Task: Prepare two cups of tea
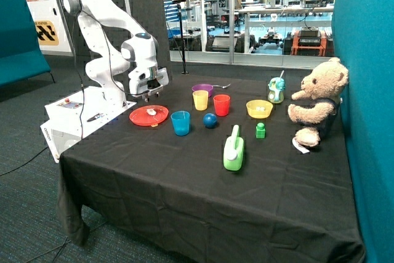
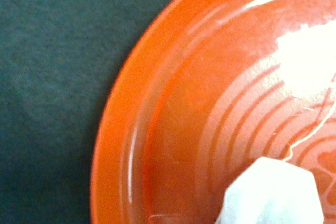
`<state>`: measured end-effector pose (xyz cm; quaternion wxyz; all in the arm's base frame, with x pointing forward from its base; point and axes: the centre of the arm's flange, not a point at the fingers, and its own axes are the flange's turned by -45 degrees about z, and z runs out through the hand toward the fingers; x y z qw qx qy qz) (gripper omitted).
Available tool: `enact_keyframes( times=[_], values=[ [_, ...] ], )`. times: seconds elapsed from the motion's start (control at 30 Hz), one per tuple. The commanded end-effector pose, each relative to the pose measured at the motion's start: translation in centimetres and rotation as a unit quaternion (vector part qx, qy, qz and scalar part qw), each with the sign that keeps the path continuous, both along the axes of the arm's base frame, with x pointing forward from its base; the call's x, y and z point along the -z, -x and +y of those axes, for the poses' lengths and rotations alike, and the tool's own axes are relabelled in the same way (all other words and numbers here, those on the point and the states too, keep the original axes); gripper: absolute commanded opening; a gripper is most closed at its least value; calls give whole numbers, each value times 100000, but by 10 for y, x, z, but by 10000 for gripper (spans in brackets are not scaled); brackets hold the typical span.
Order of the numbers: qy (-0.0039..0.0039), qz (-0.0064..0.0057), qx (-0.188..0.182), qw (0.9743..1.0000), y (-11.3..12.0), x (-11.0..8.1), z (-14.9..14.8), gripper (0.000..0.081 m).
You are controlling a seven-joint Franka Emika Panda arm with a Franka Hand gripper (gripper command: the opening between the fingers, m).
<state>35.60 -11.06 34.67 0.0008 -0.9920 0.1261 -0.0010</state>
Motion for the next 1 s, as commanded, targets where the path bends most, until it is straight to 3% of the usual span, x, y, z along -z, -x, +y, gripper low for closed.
enact_keyframes(
  times=[0.0, 0.03, 0.33, 0.97],
  values=[
    [65, 115, 2244, 99975, 18, 21, -6, 481],
    [67, 114, 184, 100000, 17, 22, -8, 481],
    [66, 114, 1241, 99992, 27, 35, -8, 462],
    [70, 112, -2416, 99971, 7, 57, -4, 447]
  ],
)
